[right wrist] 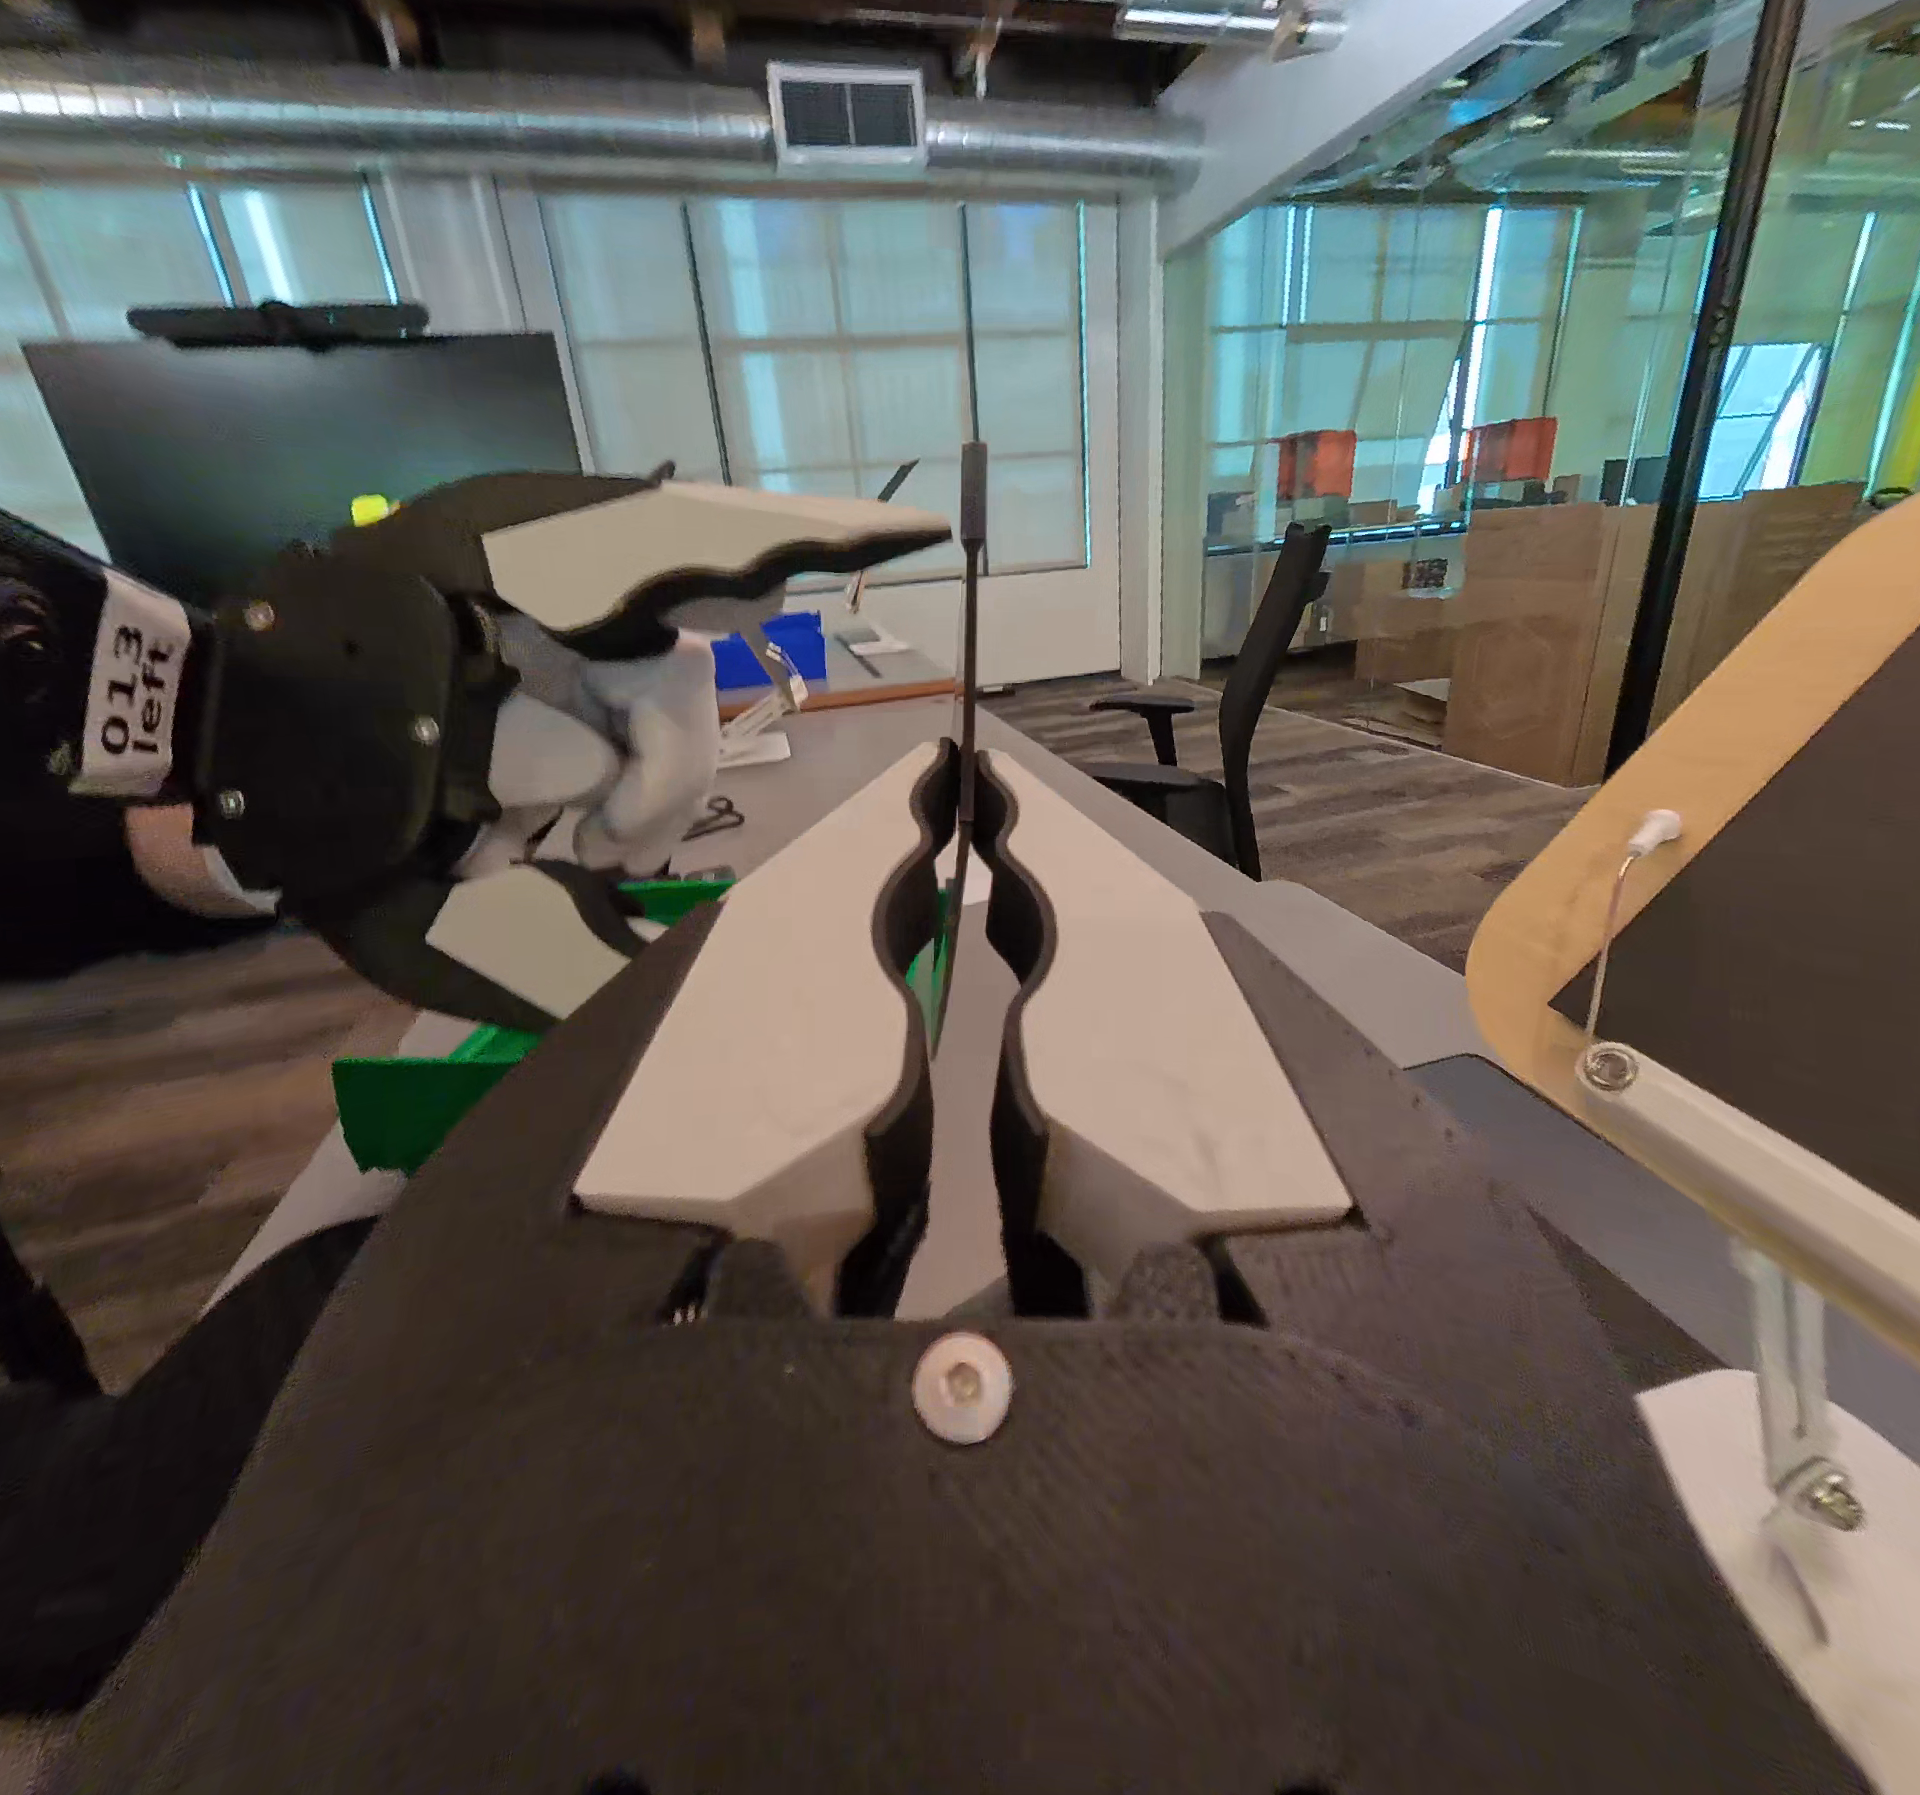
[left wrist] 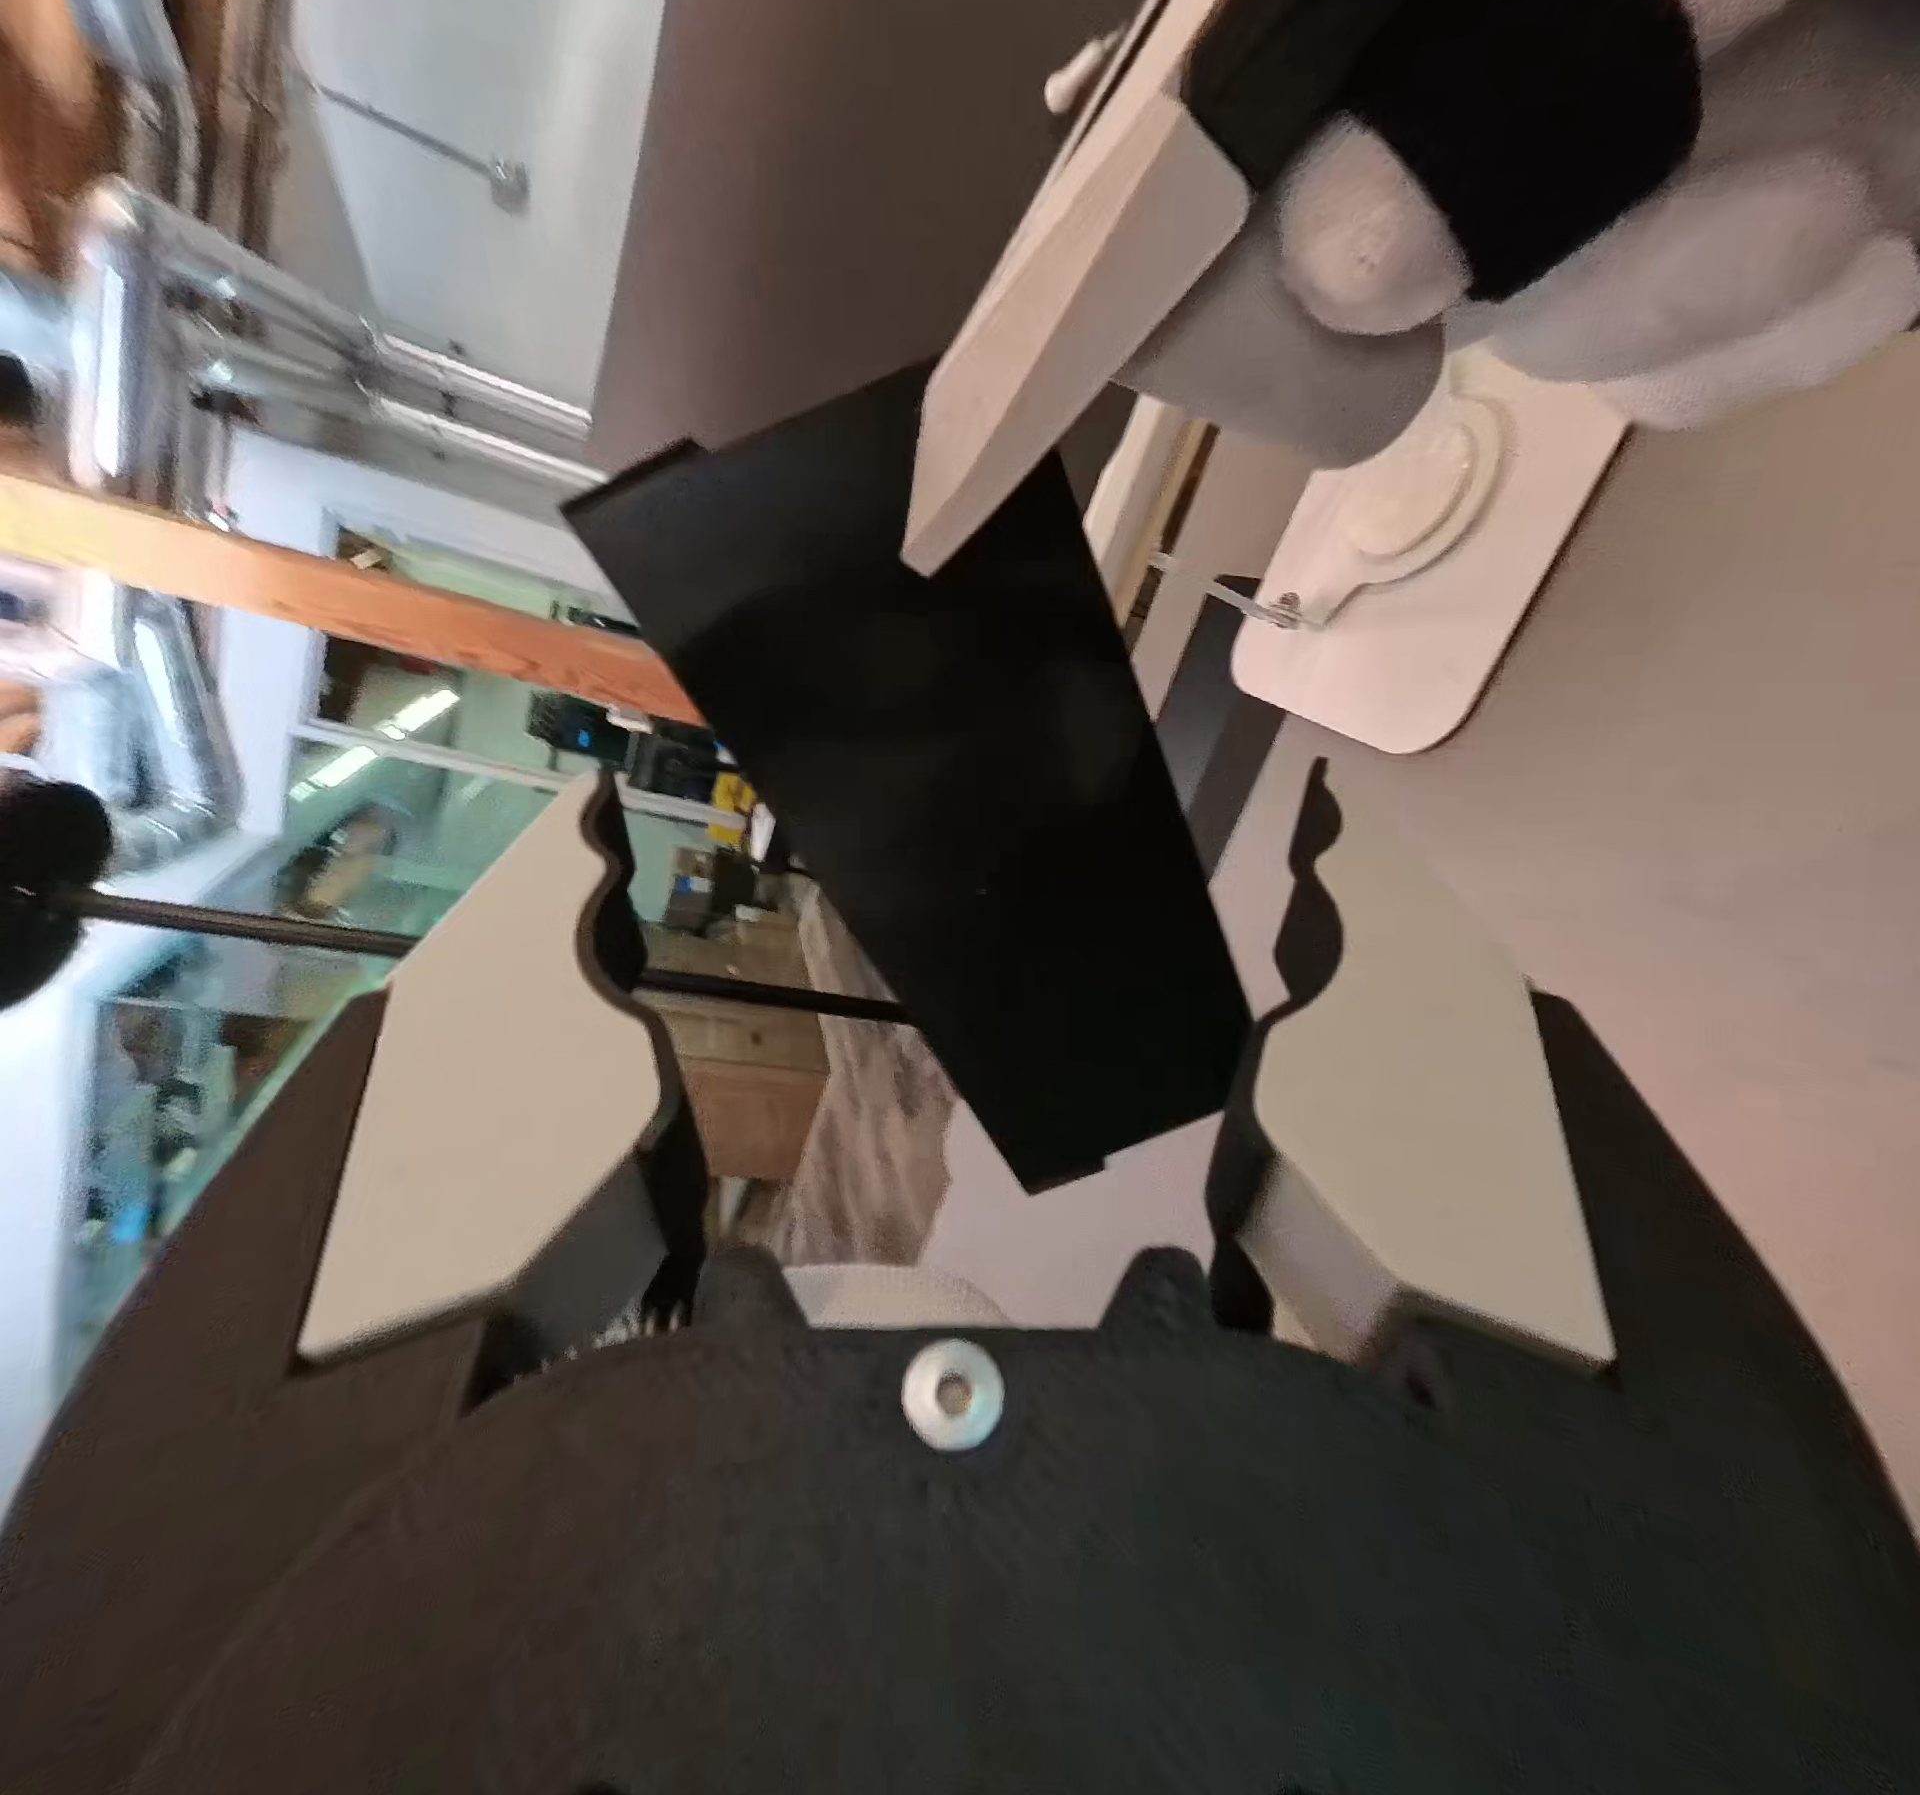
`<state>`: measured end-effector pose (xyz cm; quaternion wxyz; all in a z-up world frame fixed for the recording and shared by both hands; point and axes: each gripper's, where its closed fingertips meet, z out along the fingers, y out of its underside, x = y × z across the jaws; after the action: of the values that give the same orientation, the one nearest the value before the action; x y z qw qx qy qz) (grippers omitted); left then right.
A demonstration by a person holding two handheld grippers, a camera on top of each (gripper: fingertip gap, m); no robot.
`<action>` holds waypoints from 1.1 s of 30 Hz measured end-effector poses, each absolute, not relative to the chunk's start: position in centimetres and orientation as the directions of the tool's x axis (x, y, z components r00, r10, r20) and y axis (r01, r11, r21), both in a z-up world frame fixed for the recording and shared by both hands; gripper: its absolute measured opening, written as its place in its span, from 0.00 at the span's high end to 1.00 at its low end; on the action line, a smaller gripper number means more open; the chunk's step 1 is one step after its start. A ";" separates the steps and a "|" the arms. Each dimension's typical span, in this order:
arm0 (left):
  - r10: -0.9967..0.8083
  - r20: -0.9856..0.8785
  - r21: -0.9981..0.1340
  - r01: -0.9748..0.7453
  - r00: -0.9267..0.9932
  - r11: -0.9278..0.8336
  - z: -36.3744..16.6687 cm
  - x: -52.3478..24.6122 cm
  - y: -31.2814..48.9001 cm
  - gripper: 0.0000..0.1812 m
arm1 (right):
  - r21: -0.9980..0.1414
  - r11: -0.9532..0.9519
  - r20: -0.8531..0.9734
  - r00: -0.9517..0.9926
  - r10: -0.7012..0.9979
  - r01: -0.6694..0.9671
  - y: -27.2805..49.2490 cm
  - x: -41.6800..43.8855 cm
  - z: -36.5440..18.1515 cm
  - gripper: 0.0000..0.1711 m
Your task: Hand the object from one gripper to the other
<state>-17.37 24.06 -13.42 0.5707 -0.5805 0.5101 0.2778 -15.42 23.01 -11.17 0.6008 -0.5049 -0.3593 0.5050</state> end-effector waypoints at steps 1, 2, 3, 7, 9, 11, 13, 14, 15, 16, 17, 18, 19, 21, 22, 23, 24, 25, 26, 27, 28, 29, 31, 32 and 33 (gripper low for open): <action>-0.289 -0.893 -0.399 -0.905 0.346 0.147 -14.0 -17.5 24.3 0.31 | -0.963 -0.028 -0.093 0.234 0.968 -0.267 23.0 -15.5 -11.1 1.00; -0.292 -0.883 -0.416 -0.900 0.367 0.130 -14.3 -17.6 24.6 0.28 | -0.957 -0.037 -0.108 0.234 0.966 -0.288 23.0 -15.6 -11.1 1.00; -0.292 -0.877 -0.429 -0.896 0.382 0.114 -14.7 -17.7 24.8 0.29 | -0.950 -0.049 -0.123 0.226 0.966 -0.308 22.9 -15.7 -11.0 1.00; -0.245 -0.868 -0.460 -0.885 0.432 0.067 -15.0 -18.5 25.9 0.36 | -0.933 -0.087 -0.161 0.188 0.969 -0.348 22.2 -16.2 -10.7 1.00; -0.223 -0.866 -0.468 -0.882 0.447 0.050 -14.8 -19.0 26.3 0.44 | -0.932 -0.093 -0.160 0.168 0.973 -0.351 21.8 -16.5 -10.7 1.00; -0.229 -0.864 -0.469 -0.882 0.448 0.042 -14.9 -19.3 26.5 0.46 | -0.931 -0.102 -0.168 0.162 0.972 -0.352 21.7 -16.7 -10.8 1.00; -0.217 -0.874 -0.454 -0.890 0.436 0.040 -14.9 -19.5 26.6 0.46 | -0.929 -0.105 -0.172 0.162 0.972 -0.354 21.7 -16.8 -10.9 1.00; -0.218 -0.872 -0.457 -0.888 0.438 0.045 -14.9 -19.5 26.5 0.46 | -0.926 -0.117 -0.182 0.153 0.971 -0.360 21.7 -16.8 -10.9 1.00; -0.223 -0.870 -0.461 -0.886 0.440 0.048 -14.9 -19.5 26.5 0.46 | -0.924 -0.130 -0.192 0.144 0.971 -0.360 21.7 -16.8 -10.9 1.00; -0.222 -0.868 -0.466 -0.882 0.443 0.062 -14.8 -19.5 26.4 0.47 | -0.923 -0.134 -0.194 0.135 0.972 -0.361 21.6 -16.8 -10.9 1.00; -0.221 -0.868 -0.471 -0.879 0.445 0.076 -14.7 -19.4 26.3 0.47 | -0.924 -0.131 -0.189 0.131 0.973 -0.359 21.5 -16.8 -10.8 1.00; -0.228 -0.864 -0.477 -0.875 0.449 0.084 -14.7 -19.3 26.2 0.47 | -0.928 -0.124 -0.180 0.132 0.975 -0.351 21.5 -16.8 -10.8 1.00; -0.232 -0.862 -0.481 -0.873 0.451 0.087 -14.6 -19.4 26.1 0.47 | -0.932 -0.120 -0.174 0.132 0.976 -0.342 21.5 -16.8 -10.7 1.00; -0.250 -0.854 -0.492 -0.865 0.457 0.099 -14.5 -19.2 26.0 0.47 | -0.935 -0.111 -0.164 0.135 0.977 -0.335 21.4 -16.8 -10.6 1.00; -0.261 -0.848 -0.499 -0.861 0.462 0.098 -14.5 -19.2 25.9 0.48 | -0.936 -0.106 -0.159 0.132 0.978 -0.335 21.4 -16.8 -10.5 0.99; -0.283 -0.839 -0.510 -0.853 0.464 0.111 -14.5 -19.0 25.8 0.48 | -0.938 -0.101 -0.153 0.137 0.979 -0.330 21.4 -16.8 -10.5 0.94; -0.287 -0.834 -0.518 -0.848 0.471 0.114 -14.3 -19.0 25.8 0.48 | -0.943 -0.093 -0.146 0.145 0.979 -0.321 21.5 -16.8 -10.6 0.89; -0.294 -0.828 -0.524 -0.845 0.476 0.108 -14.3 -19.1 25.7 0.48 | -0.945 -0.082 -0.134 0.146 0.980 -0.317 21.4 -16.8 -10.5 0.88; -0.316 -0.817 -0.537 -0.836 0.483 0.110 -14.3 -19.0 25.7 0.48 | -0.943 -0.067 -0.119 0.142 0.983 -0.325 21.3 -16.6 -10.3 0.87; -0.354 -0.797 -0.559 -0.820 0.490 0.123 -14.3 -18.7 25.4 0.47 | -0.940 -0.053 -0.106 0.140 0.985 -0.338 21.1 -16.4 -9.9 0.85; -0.390 -0.770 -0.587 -0.801 0.506 0.120 -14.3 -18.5 25.3 0.47 | -0.939 -0.038 -0.092 0.144 0.985 -0.342 21.2 -16.2 -9.7 0.81; -0.435 -0.735 -0.617 -0.779 0.519 0.112 -14.5 -18.3 25.1 0.48 | -0.939 -0.015 -0.070 0.147 0.987 -0.344 21.1 -15.9 -9.5 0.76; -0.559 -0.656 -0.678 -0.722 0.507 0.141 -14.7 -17.1 24.0 0.48 | -0.936 0.035 -0.021 0.154 0.988 -0.350 21.0 -15.2 -8.9 0.66; -0.595 -0.618 -0.705 -0.697 0.513 0.131 -14.6 -17.0 23.8 0.48 | -0.934 0.058 0.009 0.139 0.990 -0.352 20.7 -14.9 -8.6 0.63; -0.642 -0.570 -0.734 -0.669 0.512 0.118 -14.6 -16.7 23.4 0.48 | -0.931 0.075 0.034 0.118 0.992 -0.358 20.3 -14.6 -8.3 0.60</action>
<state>-16.72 23.44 -14.56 0.5614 -0.6640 0.4938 0.0121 -14.58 20.26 -8.25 0.6239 -0.4119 -0.3848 0.5413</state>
